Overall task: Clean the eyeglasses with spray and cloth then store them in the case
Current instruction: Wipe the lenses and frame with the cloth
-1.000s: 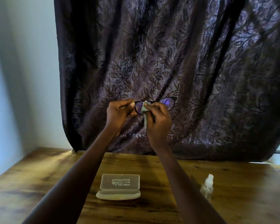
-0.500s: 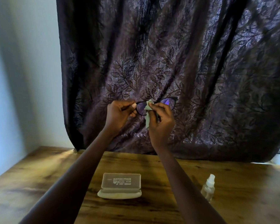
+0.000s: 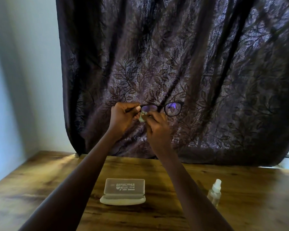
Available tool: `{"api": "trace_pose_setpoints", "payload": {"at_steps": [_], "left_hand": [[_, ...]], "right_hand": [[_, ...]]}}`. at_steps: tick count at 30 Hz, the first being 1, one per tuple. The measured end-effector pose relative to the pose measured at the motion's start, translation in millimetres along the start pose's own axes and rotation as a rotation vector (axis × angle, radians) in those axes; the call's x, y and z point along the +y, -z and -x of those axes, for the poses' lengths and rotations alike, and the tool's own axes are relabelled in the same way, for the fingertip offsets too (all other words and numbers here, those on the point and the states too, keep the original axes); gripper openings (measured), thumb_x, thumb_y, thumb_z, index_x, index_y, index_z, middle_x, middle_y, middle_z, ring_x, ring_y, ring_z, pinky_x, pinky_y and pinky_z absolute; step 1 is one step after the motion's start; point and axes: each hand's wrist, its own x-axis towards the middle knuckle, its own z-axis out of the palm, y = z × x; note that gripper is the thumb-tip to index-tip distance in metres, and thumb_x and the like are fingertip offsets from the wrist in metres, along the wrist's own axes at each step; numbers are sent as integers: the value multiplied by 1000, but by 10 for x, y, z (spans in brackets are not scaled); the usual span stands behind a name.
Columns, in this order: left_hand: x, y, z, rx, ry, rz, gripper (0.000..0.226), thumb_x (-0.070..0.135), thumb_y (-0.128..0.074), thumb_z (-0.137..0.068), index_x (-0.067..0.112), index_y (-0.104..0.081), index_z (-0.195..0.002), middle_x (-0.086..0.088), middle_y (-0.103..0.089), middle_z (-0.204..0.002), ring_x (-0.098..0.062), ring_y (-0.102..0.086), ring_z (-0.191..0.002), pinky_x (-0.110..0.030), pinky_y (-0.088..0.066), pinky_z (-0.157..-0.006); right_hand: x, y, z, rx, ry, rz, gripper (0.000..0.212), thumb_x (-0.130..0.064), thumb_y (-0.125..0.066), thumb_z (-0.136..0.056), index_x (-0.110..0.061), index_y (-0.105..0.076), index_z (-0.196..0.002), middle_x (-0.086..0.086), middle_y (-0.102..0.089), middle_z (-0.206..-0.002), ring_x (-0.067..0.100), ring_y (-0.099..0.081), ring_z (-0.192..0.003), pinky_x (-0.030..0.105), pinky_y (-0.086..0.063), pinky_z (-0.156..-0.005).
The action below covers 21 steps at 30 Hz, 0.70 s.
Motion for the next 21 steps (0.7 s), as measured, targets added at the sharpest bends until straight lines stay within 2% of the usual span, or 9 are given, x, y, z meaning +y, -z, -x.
{"api": "trace_pose_setpoints", "payload": {"at_steps": [2, 4, 7, 9, 11, 15, 18, 21], "left_hand": [[-9, 24, -15, -33, 16, -3, 13, -1, -57, -84, -4, -67, -91, 9, -63, -55, 5, -56, -49, -8, -47, -56], [-17, 23, -27, -35, 34, 4, 16, -1, -56, -85, -6, -66, -96, 1, -61, -59, 4, -56, -47, -9, -47, -55], [-15, -13, -34, -23, 58, 35, 21, -2, -57, -83, -7, -63, -103, 6, -63, -57, 5, -56, -45, -8, -47, -53], [-10, -29, -39, -20, 44, 36, 21, -1, -59, -82, -4, -64, -103, 8, -65, -60, 6, -57, -47, -7, -48, -53], [-5, -25, -46, -10, 29, 13, 21, 1, -61, -81, -1, -65, -102, 4, -67, -73, 9, -57, -49, -7, -48, -55], [-21, 28, -51, -43, 27, -8, 19, -1, -57, -84, -6, -64, -101, 5, -62, -59, 6, -56, -47, -6, -46, -53], [-31, 41, -55, -50, 45, -9, 22, -2, -55, -85, -8, -61, -105, 2, -62, -65, 4, -56, -45, -8, -47, -53], [-27, 14, -55, -50, 51, -1, 19, -2, -55, -84, -4, -64, -101, 2, -61, -56, 4, -55, -44, -8, -47, -52]], "right_hand": [[48, 56, 40, 5, -18, -1, 25, 16, -68, -68, 10, -68, -92, 22, -67, -89, 38, -61, -80, 31, -52, -71], [73, 98, -13, 60, -46, -4, 23, 15, -67, -69, 11, -68, -91, 22, -66, -88, 38, -61, -79, 27, -49, -71], [48, 97, -195, 108, -65, -9, 21, 11, -63, -72, 12, -67, -92, 24, -66, -90, 41, -61, -81, 33, -51, -73], [14, 65, -238, 81, -20, 4, 21, 9, -63, -71, 11, -67, -91, 24, -66, -90, 40, -61, -81, 36, -53, -71], [1, 29, -170, 12, 34, 23, 23, 12, -67, -69, 11, -67, -91, 23, -66, -91, 39, -62, -82, 36, -54, -71], [85, 34, 59, -63, 36, 52, 28, 17, -71, -64, 11, -67, -91, 24, -67, -90, 38, -63, -81, 36, -56, -69], [132, 114, 18, 18, -29, 42, 25, 16, -68, -67, 11, -68, -91, 24, -67, -88, 39, -62, -79, 33, -52, -70], [104, 138, -163, 102, -61, 21, 21, 9, -61, -72, 12, -67, -91, 26, -66, -89, 41, -61, -81, 34, -51, -73]]}}
